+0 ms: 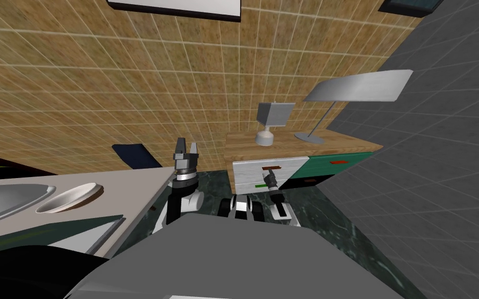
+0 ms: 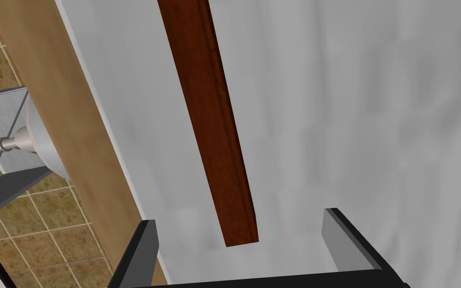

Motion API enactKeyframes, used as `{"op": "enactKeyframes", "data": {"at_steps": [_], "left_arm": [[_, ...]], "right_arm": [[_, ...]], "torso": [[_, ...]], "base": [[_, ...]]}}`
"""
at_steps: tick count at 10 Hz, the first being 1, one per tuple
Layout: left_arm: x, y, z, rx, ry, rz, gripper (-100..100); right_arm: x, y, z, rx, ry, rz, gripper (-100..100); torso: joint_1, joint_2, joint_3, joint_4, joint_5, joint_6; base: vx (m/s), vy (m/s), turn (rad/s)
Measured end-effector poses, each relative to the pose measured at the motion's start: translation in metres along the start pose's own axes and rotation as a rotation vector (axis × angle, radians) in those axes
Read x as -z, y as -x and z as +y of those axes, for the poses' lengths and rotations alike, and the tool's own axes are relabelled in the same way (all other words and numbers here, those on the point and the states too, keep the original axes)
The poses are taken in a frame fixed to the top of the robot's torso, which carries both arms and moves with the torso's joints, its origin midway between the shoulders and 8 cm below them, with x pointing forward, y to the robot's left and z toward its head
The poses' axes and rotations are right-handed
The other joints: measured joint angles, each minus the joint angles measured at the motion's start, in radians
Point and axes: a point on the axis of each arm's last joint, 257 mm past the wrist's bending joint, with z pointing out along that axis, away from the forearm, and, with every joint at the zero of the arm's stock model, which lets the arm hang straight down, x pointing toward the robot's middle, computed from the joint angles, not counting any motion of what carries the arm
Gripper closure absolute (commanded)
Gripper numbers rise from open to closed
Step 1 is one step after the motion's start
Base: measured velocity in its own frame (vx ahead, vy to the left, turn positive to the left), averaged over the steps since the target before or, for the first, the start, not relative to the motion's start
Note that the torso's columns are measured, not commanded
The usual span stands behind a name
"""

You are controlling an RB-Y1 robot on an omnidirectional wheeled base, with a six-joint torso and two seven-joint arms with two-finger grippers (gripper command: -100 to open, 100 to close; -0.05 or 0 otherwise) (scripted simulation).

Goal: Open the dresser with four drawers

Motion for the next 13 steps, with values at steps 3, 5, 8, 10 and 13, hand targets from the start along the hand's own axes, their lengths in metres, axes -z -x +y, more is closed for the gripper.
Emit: {"op": "enactKeyframes", "data": {"at_steps": [3, 5, 8, 10, 13], "left_arm": [[0.0, 0.0, 0.0, 0.0, 0.0, 0.0, 0], [-0.0001, 0.0, 0.0, 0.0, 0.0, 0.0, 0], [-0.0001, 0.0, 0.0, 0.0, 0.0, 0.0, 0], [0.0, 0.0, 0.0, 0.0, 0.0, 0.0, 0], [-0.0001, 0.0, 0.0, 0.0, 0.0, 0.0, 0]], "right_arm": [[-0.0047, -0.0012, -0.0048, 0.001, -0.001, 0.002, 100], [-0.0059, -0.0007, -0.0079, 0.004, -0.005, -0.002, 100], [-0.0043, -0.0017, -0.0066, 0.003, 0.006, -0.001, 100], [-0.0025, -0.0016, -0.0042, 0.003, 0.013, 0.0, 100], [-0.0017, -0.0001, -0.0068, 0.002, 0.008, -0.007, 100]], "torso": [[0.0, 0.001, 0.001, 0.0, 0.0, 0.0], [-0.001, 0.008, 0.005, 0.002, -0.001, 0.0], [0.0, 0.002, 0.001, 0.003, 0.001, 0.0], [0.001, 0.0, -0.001, 0.001, 0.001, 0.001], [0.0, 0.005, 0.003, 0.002, 0.0, 0.0]], "base": [[-0.015, -0.006, -0.001], [-0.169, -0.012, -0.016], [-0.154, -0.028, -0.005], [-0.145, -0.024, -0.018], [-0.198, -0.038, -0.019]]}}
